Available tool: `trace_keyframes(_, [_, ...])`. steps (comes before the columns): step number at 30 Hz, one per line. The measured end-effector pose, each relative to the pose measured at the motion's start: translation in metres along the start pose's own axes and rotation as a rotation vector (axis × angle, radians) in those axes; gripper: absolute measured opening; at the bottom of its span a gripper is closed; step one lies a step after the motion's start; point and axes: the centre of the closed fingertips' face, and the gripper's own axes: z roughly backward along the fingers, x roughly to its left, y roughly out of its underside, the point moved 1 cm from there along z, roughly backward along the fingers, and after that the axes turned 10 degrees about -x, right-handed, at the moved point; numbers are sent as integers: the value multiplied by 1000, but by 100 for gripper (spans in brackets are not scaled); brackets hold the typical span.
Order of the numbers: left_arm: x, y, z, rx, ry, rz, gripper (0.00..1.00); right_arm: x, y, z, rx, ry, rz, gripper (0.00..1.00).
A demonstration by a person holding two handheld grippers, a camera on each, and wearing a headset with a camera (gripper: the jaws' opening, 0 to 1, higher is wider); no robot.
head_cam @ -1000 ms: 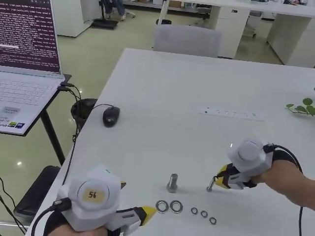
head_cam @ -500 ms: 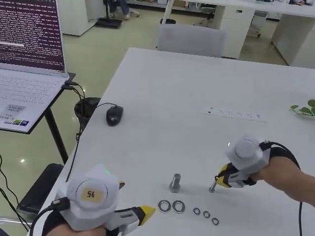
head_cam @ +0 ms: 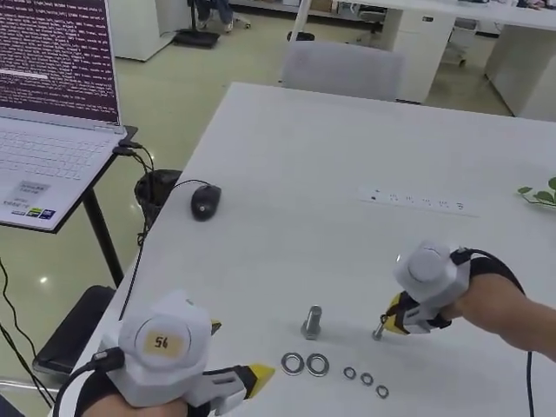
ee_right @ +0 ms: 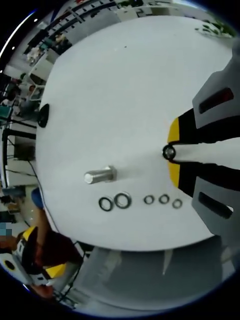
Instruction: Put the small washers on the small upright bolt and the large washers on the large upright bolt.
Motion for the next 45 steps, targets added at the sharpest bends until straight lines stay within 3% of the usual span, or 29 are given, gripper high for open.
trace_keyframes(11, [3,2,3,4,-10,8,56,1,17,-25,70,-21,-2,12])
trace_keyframes(13, [4,3,4,3,-13,10,56,0,21,-28,76,-14,1,3])
trace_keyframes(18, [7,6,7,7,-23,16,56,5,27,-33,85,-18,-38,6])
trace_keyframes(24, [7,6,8,8,-24,16,56,7,28,-36,51,-1,-92,10])
trace_keyframes(30, [3,4,6,9,-15,6,56,18,34,-33,36,-19,-109,11])
trace_keyframes(35, [2,4,6,9,-13,7,56,37,42,-27,-4,-57,-136,12])
trace_keyframes(45, [-1,3,5,9,-6,-2,56,65,51,-19,-31,-112,-100,15])
